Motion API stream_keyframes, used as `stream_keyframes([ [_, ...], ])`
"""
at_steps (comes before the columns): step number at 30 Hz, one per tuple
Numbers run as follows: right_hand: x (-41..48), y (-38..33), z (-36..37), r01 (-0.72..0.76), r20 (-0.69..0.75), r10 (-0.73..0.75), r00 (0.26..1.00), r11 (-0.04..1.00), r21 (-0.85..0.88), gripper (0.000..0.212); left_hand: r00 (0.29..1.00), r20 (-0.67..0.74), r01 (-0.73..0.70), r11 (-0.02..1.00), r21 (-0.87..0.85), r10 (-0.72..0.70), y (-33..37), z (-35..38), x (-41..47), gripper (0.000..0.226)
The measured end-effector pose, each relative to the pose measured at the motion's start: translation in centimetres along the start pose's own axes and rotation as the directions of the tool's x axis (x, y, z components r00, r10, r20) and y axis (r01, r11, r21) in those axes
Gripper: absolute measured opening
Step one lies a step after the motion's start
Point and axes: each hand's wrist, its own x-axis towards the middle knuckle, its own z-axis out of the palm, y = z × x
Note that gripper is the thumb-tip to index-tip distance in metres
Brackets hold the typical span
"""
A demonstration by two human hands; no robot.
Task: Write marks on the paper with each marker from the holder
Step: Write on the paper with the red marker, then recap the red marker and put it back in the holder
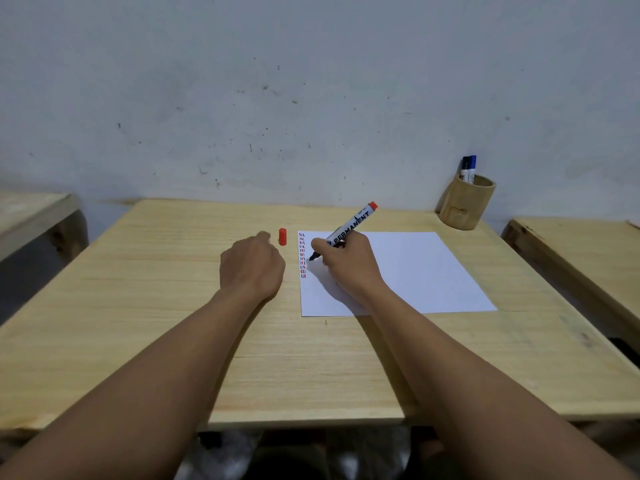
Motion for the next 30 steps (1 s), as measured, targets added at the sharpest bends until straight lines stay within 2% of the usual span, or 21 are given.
stream_keyframes([
  [2,0.1,-0.3,-0.2,0.005,-0.002,-0.005,1.0,0.999,0.049,0.035,0.999,-0.03,0.034,0.993,-0.114,-0.038,0.7,-0.5,0.5,0.046],
  [4,0.2,-0.9,-0.5,0.012,0.009,-0.013,1.0,0.994,0.108,0.026,1.0,-0.016,-0.008,0.985,-0.174,0.006,1.3,-0.9,1.1,0.049],
  [7,0.3,-1.4,-1.4,0.009,0.017,-0.013,1.0,0.982,0.187,0.016,0.995,0.031,-0.093,0.987,-0.128,0.097,1.3,-1.0,2.2,0.049],
  [10,0.3,-1.7,-2.4,-0.047,0.013,0.045,0.999,0.96,0.277,0.018,0.991,0.063,-0.109,0.988,-0.11,0.116,0.7,-0.6,3.1,0.034],
  [14,0.1,-2.0,-3.6,-0.062,0.005,0.065,0.998,0.934,0.352,0.017,0.997,0.014,-0.074,0.968,-0.238,0.079,1.3,-1.1,3.1,0.015],
  [16,0.1,-2.3,-4.2,-0.06,-0.017,0.073,0.997,0.919,0.39,0.015,0.998,-0.039,-0.054,0.911,-0.409,0.042,2.7,-1.9,2.9,0.01],
  [19,0.5,-3.0,-5.0,-0.054,-0.059,0.091,0.994,0.886,0.46,0.012,1.0,-0.001,0.017,0.764,-0.645,-0.022,4.6,-2.9,2.9,0.009],
  [22,0.9,-4.0,-5.8,-0.056,-0.086,0.121,0.989,0.838,0.543,0.017,0.996,0.084,0.057,0.677,-0.734,0.006,5.8,-3.6,3.3,0.008],
  [26,1.2,-5.0,-7.0,-0.022,-0.117,0.103,0.988,0.833,0.552,0.014,0.986,0.161,0.113,0.544,-0.831,0.041,7.7,-4.1,3.3,0.008],
  [30,1.4,-5.3,-8.3,0.01,-0.148,0.089,0.985,0.825,0.564,0.016,0.978,0.201,0.145,0.505,-0.851,0.058,9.2,-4.5,3.1,0.01],
])
